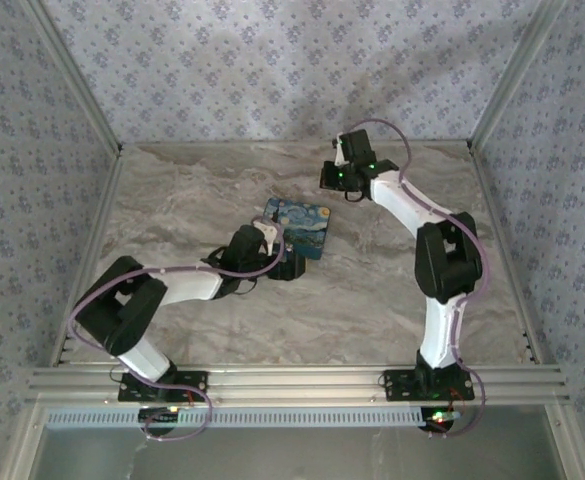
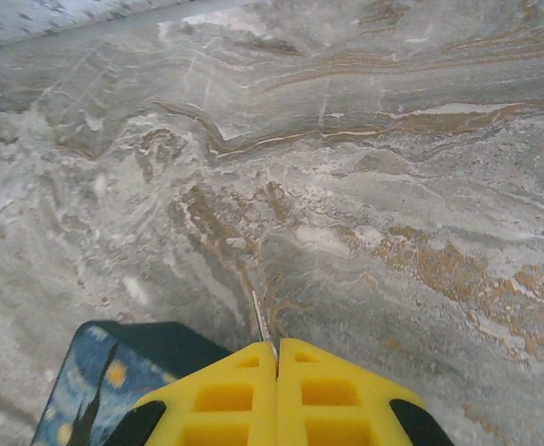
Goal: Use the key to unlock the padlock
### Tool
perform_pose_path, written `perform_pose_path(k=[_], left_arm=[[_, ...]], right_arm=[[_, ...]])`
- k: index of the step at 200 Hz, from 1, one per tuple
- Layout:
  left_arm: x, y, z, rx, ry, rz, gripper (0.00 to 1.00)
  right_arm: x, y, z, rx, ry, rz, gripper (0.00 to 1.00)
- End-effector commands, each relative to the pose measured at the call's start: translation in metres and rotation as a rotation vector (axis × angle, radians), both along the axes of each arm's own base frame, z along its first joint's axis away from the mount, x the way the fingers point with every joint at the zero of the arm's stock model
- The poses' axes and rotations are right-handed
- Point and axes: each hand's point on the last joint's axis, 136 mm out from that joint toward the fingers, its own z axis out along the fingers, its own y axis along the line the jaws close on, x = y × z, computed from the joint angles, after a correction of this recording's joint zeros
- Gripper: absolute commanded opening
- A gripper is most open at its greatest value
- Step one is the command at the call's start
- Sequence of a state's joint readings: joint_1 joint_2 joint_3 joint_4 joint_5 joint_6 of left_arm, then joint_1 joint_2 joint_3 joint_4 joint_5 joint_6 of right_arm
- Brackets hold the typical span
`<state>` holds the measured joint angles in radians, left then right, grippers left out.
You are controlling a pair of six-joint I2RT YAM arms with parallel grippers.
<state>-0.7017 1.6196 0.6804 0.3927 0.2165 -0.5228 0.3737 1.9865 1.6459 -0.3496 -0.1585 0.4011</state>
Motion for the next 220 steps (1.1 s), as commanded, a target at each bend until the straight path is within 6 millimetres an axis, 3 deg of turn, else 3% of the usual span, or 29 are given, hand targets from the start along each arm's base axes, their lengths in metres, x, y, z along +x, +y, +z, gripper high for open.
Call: perform_pose_path(k=[1, 25, 101, 176, 220], left_arm=[[0.015, -0.009, 0.015, -0.049, -0.148, -0.039, 0.98], [0.017, -0.006, 0.013, -0.039, -0.227, -0.051, 0.98], [0.014, -0.023, -0.006, -0.038, -0.218, -0.13, 0.95], [0.007, -0.044, -0.013, -0.025, -0.25, -0.247, 0.94], [0.0, -0.061, -0.004, -0.095, -0.247, -0.336, 0.88]], right_arm=[[0.006, 0.007, 0.002, -0.045, 0.004, 0.007, 0.0], [0.014, 0.017, -0.001, -0.065, 0.001, 0.019, 0.0], [0.03, 0.03, -0.026, -0.103, 0.049, 0.033, 0.0], [0.023, 0.042, -0.047, -0.12, 0.092, 0.066, 0.0], [0.017, 0.044, -0.057, -0.127, 0.119, 0.074, 0.0]])
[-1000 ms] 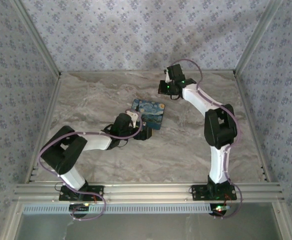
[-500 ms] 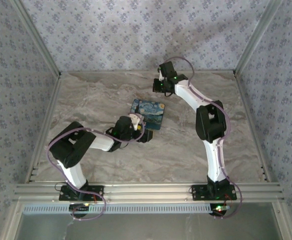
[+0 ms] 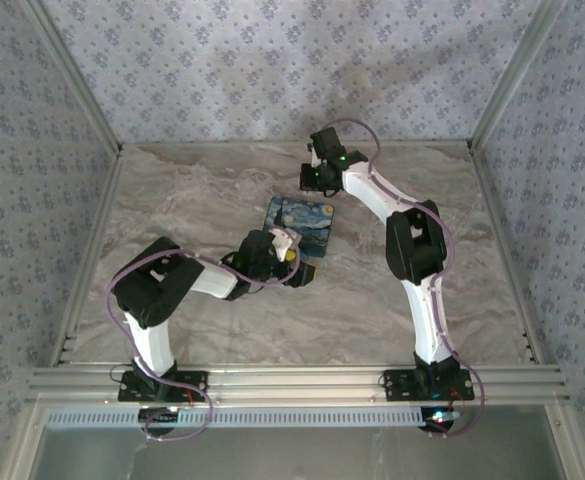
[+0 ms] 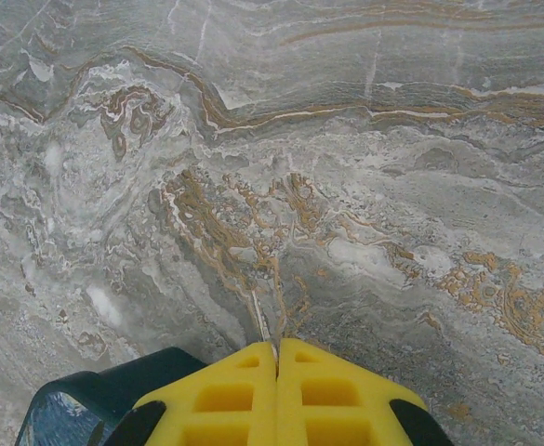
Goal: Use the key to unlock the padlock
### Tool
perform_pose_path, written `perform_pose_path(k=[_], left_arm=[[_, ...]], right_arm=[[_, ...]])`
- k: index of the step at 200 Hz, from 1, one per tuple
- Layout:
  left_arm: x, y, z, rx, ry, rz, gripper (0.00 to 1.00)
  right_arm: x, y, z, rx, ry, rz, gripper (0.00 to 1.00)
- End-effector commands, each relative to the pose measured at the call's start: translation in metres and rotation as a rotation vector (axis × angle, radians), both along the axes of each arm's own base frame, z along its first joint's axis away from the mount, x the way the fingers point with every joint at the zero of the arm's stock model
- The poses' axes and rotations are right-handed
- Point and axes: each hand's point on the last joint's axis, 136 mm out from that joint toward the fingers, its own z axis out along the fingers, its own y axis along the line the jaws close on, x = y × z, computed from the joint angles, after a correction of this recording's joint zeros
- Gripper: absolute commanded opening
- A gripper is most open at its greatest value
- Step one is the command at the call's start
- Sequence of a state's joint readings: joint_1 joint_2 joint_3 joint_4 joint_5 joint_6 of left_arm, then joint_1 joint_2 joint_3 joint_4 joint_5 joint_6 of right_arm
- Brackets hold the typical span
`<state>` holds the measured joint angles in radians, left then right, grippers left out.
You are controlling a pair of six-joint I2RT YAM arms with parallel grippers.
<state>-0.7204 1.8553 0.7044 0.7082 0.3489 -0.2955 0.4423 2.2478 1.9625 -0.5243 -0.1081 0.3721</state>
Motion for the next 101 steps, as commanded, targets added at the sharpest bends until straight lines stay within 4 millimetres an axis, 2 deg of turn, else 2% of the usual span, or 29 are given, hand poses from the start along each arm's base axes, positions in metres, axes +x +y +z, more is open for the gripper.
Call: perform_pose_path(k=[1, 21, 43, 76, 101], left_arm=[[-0.004, -0.019, 0.019, -0.067, -0.042, -0.094, 0.88], [-0.005, -0.022, 0.023, -0.087, -0.044, -0.115, 0.86], [-0.007, -0.026, 0.029, -0.135, -0.019, -0.148, 0.78], [-0.008, -0.026, 0.033, -0.163, 0.003, -0.146, 0.78], [-0.008, -0.024, 0.035, -0.182, 0.019, -0.146, 0.75]], right_arm=[[-0.005, 0.001, -0.015, -0.029, 0.035, 0.017, 0.0], [-0.009, 0.002, -0.019, -0.036, 0.042, 0.021, 0.0], [-0.014, 0.004, -0.022, -0.044, 0.049, 0.028, 0.0], [-0.016, 0.006, -0.024, -0.045, 0.054, 0.033, 0.0], [-0.019, 0.006, -0.026, -0.049, 0.062, 0.036, 0.0]])
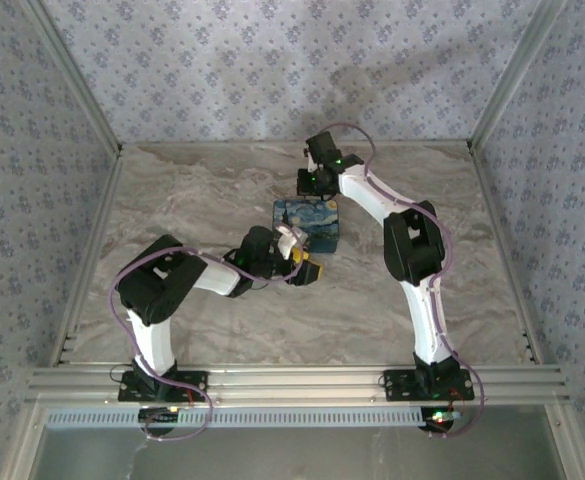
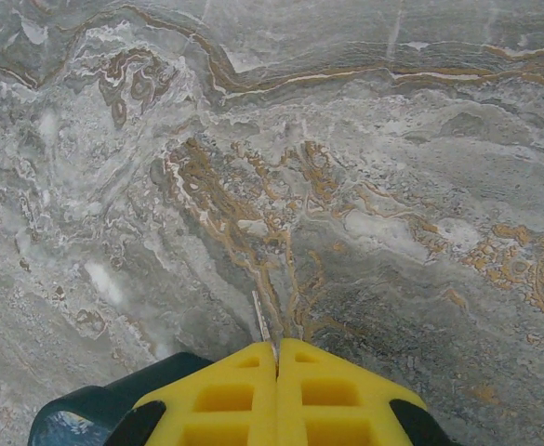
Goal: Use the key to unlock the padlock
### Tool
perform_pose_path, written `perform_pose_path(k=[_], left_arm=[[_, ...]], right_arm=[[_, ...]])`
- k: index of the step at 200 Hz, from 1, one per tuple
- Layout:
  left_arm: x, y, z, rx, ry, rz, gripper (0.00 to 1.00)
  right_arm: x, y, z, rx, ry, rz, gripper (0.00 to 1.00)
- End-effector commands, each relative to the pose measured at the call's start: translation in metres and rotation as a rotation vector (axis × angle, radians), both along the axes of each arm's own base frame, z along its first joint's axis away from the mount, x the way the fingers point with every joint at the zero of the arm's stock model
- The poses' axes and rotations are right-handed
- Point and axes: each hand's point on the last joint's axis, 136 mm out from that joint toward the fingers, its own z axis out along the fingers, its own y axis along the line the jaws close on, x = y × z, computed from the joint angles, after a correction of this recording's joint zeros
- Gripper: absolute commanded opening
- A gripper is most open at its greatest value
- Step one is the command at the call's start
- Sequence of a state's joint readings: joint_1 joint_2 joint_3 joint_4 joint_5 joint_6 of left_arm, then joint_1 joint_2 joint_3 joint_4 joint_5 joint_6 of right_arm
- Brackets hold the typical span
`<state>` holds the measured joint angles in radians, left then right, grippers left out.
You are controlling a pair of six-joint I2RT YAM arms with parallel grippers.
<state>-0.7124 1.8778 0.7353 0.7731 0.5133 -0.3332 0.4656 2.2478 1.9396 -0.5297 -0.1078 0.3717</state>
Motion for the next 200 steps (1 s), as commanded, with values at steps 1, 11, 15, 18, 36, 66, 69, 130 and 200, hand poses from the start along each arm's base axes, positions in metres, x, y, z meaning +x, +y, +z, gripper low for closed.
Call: perform_pose_path(k=[1, 11, 15, 18, 36, 66, 69, 130, 200], left_arm=[[0.002, -0.004, 0.015, -0.064, -0.007, -0.025, 0.75], [0.002, -0.003, 0.014, -0.055, -0.003, -0.019, 0.76], [0.003, -0.002, 0.013, -0.051, 0.001, -0.013, 0.76], [0.003, -0.002, 0.012, -0.048, 0.002, -0.01, 0.76], [0.007, 0.002, 0.007, -0.026, 0.0, 0.024, 0.77], [0.017, 0.014, 0.002, 0.024, -0.016, 0.112, 0.81], [0.016, 0.015, 0.001, 0.033, -0.019, 0.117, 0.81], [0.015, 0.031, -0.008, 0.137, -0.085, 0.194, 0.87], [0.028, 0.015, -0.027, 0.233, -0.153, 0.229, 0.88]], right_arm=[[-0.008, -0.003, -0.016, -0.036, 0.035, 0.013, 0.0], [-0.008, -0.003, -0.016, -0.036, 0.035, 0.013, 0.0], [-0.009, -0.003, -0.016, -0.035, 0.033, 0.012, 0.0], [-0.009, -0.003, -0.016, -0.034, 0.033, 0.012, 0.0], [-0.009, -0.002, -0.013, -0.029, 0.025, 0.011, 0.0], [-0.01, -0.003, -0.011, -0.029, 0.019, 0.01, 0.0], [-0.01, -0.003, -0.011, -0.031, 0.02, 0.011, 0.0], [-0.01, -0.003, -0.009, -0.042, 0.017, 0.023, 0.0], [-0.009, -0.001, -0.018, -0.05, 0.029, 0.025, 0.0]])
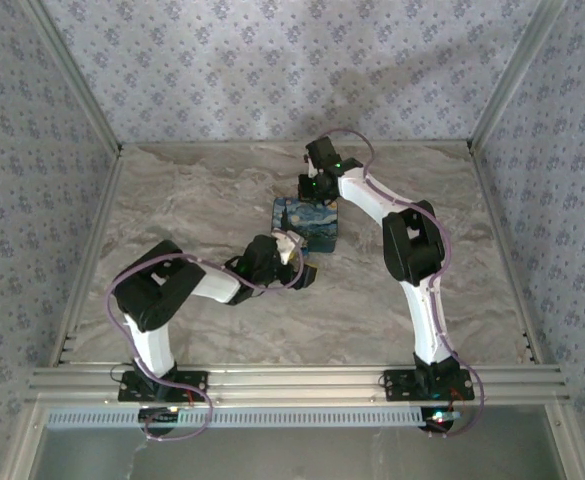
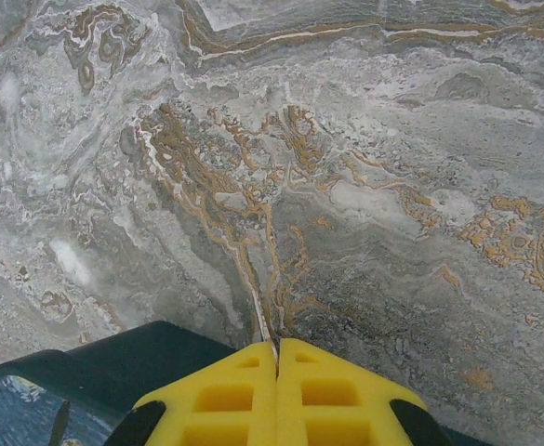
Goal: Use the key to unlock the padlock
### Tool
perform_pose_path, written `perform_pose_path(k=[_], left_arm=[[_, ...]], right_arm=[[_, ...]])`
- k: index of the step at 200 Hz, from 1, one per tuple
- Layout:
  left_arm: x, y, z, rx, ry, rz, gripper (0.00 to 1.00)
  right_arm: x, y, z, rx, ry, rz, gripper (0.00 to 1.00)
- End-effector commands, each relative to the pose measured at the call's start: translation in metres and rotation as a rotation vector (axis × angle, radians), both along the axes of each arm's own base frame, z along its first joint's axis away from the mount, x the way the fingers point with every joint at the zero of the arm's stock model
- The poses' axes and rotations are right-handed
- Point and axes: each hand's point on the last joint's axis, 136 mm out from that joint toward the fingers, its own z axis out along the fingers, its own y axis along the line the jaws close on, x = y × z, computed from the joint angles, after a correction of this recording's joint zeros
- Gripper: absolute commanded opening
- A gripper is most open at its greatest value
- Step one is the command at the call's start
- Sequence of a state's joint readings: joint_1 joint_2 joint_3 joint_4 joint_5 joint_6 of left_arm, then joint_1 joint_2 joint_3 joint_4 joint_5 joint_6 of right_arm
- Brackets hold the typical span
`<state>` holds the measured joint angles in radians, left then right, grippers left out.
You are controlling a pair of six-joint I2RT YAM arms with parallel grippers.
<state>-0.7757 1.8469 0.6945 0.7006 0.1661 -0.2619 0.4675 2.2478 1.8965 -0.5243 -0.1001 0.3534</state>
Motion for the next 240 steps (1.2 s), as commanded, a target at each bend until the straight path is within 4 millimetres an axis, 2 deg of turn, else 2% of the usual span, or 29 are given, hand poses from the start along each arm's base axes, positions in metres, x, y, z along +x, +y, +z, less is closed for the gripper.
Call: perform_pose_path(k=[1, 54, 103, 144, 185, 240], left_arm=[[0.014, -0.009, -0.001, 0.033, -0.042, 0.016, 0.88], [0.019, -0.02, -0.008, 0.038, -0.035, -0.007, 0.87], [0.01, -0.037, 0.004, 0.001, -0.042, -0.106, 0.82], [0.015, -0.043, 0.009, -0.017, -0.044, -0.105, 0.8], [0.019, -0.042, 0.007, -0.02, -0.05, -0.065, 0.84], [0.014, -0.057, 0.02, -0.13, -0.039, -0.121, 0.73]], right_arm=[[-0.002, 0.003, -0.001, -0.019, 0.005, 0.013, 0.0], [-0.004, 0.007, -0.013, -0.024, 0.032, 0.023, 0.0], [-0.014, 0.013, -0.026, -0.036, 0.06, 0.043, 0.0], [-0.019, 0.016, -0.031, -0.04, 0.074, 0.051, 0.0], [-0.023, 0.016, -0.034, -0.043, 0.079, 0.058, 0.0], [-0.027, 0.019, -0.036, -0.045, 0.084, 0.068, 0.0]])
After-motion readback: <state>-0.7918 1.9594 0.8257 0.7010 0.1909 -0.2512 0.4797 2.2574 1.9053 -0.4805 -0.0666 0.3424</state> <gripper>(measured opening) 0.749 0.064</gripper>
